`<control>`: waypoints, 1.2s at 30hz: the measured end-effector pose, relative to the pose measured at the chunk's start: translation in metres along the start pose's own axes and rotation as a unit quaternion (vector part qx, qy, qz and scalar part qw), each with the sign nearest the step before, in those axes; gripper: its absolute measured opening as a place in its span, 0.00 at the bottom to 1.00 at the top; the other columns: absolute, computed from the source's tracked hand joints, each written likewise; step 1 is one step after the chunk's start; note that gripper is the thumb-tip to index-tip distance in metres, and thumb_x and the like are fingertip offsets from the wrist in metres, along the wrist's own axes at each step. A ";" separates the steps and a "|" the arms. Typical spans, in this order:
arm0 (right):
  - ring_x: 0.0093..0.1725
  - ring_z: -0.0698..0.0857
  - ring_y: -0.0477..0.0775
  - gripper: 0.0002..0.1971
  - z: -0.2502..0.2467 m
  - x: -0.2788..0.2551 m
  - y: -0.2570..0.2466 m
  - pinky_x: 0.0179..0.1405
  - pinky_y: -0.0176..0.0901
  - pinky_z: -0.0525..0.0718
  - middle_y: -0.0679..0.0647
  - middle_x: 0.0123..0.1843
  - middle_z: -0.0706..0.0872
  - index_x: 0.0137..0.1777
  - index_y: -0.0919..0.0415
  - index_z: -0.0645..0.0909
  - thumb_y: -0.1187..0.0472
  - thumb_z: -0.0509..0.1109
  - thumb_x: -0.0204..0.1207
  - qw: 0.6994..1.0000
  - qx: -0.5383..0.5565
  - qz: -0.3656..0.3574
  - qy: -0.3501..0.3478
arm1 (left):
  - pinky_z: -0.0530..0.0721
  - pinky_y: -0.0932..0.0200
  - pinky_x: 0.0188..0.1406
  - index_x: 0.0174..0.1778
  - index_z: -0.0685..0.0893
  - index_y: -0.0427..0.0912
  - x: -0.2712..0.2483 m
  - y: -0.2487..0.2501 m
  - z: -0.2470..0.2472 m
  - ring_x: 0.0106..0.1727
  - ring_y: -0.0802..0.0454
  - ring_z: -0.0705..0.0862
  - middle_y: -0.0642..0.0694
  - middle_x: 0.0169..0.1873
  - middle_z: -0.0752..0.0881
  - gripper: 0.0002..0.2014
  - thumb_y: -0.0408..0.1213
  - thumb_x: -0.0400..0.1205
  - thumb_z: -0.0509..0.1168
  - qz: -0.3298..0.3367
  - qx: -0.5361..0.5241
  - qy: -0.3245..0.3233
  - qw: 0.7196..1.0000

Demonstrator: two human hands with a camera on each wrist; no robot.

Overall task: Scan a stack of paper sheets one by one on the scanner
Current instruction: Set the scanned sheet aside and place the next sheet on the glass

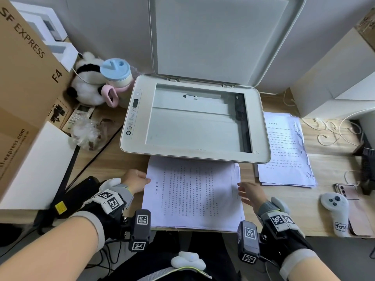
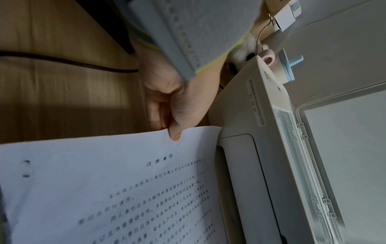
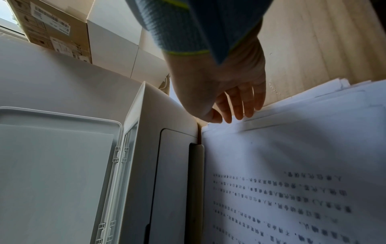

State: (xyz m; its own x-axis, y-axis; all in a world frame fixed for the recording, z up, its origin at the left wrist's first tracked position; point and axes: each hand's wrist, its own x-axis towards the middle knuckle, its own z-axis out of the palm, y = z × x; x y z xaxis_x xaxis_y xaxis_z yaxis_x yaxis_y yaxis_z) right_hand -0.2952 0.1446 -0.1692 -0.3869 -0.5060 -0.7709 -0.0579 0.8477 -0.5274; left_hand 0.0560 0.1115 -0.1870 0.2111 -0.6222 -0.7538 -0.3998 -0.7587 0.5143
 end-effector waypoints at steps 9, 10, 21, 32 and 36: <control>0.41 0.83 0.52 0.07 0.009 -0.005 0.007 0.39 0.41 0.81 0.55 0.43 0.86 0.54 0.63 0.80 0.62 0.65 0.81 0.996 -0.006 0.017 -0.086 | 0.82 0.55 0.50 0.57 0.84 0.30 -0.002 -0.006 -0.017 0.53 0.45 0.82 0.38 0.51 0.84 0.13 0.25 0.76 0.71 -0.017 -0.046 0.003 0.999; 0.40 0.83 0.52 0.08 0.010 -0.004 0.009 0.39 0.41 0.81 0.55 0.42 0.85 0.56 0.64 0.79 0.63 0.67 0.80 0.996 -0.016 0.021 -0.086 | 0.81 0.56 0.51 0.51 0.86 0.33 -0.002 -0.006 -0.019 0.52 0.48 0.82 0.41 0.47 0.85 0.09 0.24 0.76 0.71 -0.024 -0.052 -0.014 0.998; 0.35 0.72 0.49 0.09 -0.016 -0.004 0.005 0.39 0.40 0.72 0.53 0.34 0.76 0.35 0.58 0.77 0.68 0.72 0.73 0.997 -0.060 -0.018 -0.035 | 0.89 0.63 0.43 0.55 0.85 0.36 -0.017 0.009 -0.044 0.45 0.52 0.89 0.37 0.52 0.87 0.15 0.18 0.75 0.67 0.018 -0.099 -0.247 0.964; 0.41 0.89 0.56 0.29 -0.074 -0.053 -0.104 0.38 0.38 0.88 0.56 0.43 0.92 0.52 0.67 0.84 0.53 0.86 0.53 0.963 0.079 -0.194 -0.169 | 0.90 0.59 0.42 0.59 0.83 0.34 -0.044 0.111 -0.069 0.45 0.50 0.91 0.40 0.49 0.91 0.30 0.33 0.60 0.81 0.151 -0.210 -0.270 0.927; 0.37 0.90 0.51 0.34 -0.068 -0.049 -0.138 0.36 0.36 0.88 0.59 0.45 0.91 0.51 0.70 0.85 0.47 0.87 0.48 0.964 -0.001 -0.215 -0.157 | 0.89 0.62 0.34 0.55 0.84 0.34 -0.040 0.141 -0.075 0.37 0.54 0.91 0.46 0.38 0.92 0.10 0.23 0.81 0.61 0.173 -0.238 -0.188 0.937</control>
State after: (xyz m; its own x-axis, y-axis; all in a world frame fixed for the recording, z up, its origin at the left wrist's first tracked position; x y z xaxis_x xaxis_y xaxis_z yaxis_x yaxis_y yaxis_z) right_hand -0.3308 0.0637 -0.0341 -0.0296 -0.8340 -0.5509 -0.1534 0.5484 -0.8220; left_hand 0.0575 0.0151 -0.0534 -0.2220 -0.8030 -0.5530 0.0764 -0.5797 0.8112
